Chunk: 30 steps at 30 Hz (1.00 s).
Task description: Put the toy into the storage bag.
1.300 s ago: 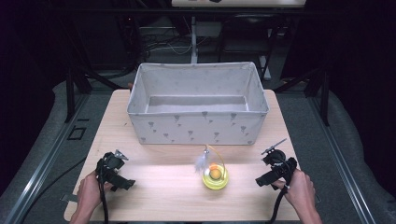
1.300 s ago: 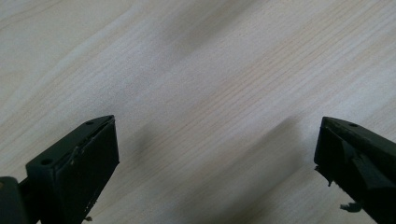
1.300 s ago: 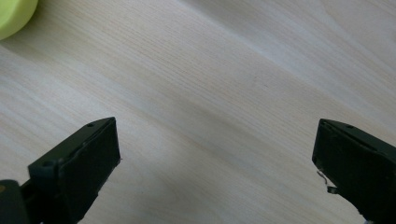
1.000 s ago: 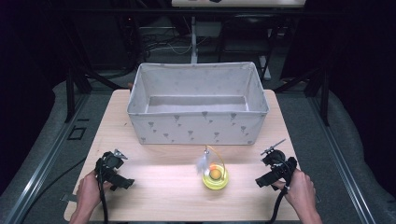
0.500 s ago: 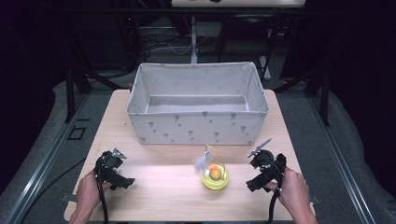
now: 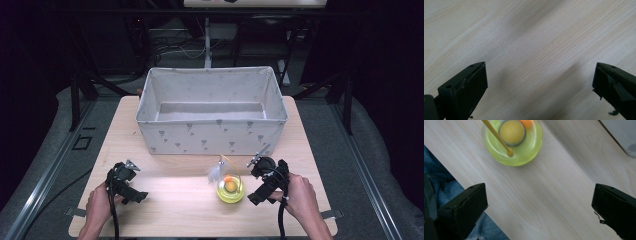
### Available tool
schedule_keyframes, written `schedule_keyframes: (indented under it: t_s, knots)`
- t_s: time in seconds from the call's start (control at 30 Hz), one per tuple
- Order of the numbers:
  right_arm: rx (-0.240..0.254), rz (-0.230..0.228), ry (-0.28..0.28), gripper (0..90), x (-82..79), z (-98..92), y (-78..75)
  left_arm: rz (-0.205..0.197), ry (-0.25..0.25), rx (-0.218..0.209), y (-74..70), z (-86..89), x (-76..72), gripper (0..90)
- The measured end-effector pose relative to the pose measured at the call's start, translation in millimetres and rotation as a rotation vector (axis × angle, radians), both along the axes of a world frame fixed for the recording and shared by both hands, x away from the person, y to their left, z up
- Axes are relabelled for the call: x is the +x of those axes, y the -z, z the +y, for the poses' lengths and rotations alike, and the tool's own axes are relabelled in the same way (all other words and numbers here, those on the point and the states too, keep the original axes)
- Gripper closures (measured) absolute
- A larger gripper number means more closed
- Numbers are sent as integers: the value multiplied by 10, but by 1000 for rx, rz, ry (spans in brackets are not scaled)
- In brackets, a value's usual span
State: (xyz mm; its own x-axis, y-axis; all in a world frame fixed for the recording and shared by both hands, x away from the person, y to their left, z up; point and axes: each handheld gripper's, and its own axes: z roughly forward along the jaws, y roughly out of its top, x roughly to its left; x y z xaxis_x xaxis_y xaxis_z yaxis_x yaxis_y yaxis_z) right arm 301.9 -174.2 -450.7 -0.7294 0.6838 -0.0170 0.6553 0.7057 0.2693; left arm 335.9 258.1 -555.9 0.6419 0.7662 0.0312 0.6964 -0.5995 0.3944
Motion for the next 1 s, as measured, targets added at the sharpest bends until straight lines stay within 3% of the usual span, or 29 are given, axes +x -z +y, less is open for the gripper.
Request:
schedule_keyframes:
  t_s: [0.07,0.23,0.37,0.47,0.87,1.0]
  knots:
    - [29,-1,-13,0,6,63,-43,11,-4,-1,9,14,8,0]
    - [2,13,-55,12,8,228,-121,8,-11,-6,-1,48,3,0]
    - [8,3,-84,38,-12,340,-161,-12,-18,-15,-42,57,2,0]
    - [19,-4,-97,83,-7,401,-202,2,-17,-13,-25,47,5,0]
    - [-2,-37,-147,621,30,577,-404,32,7,2,5,54,2,0]
    - [-5,-10,-165,799,12,627,-389,35,7,2,5,58,10,1]
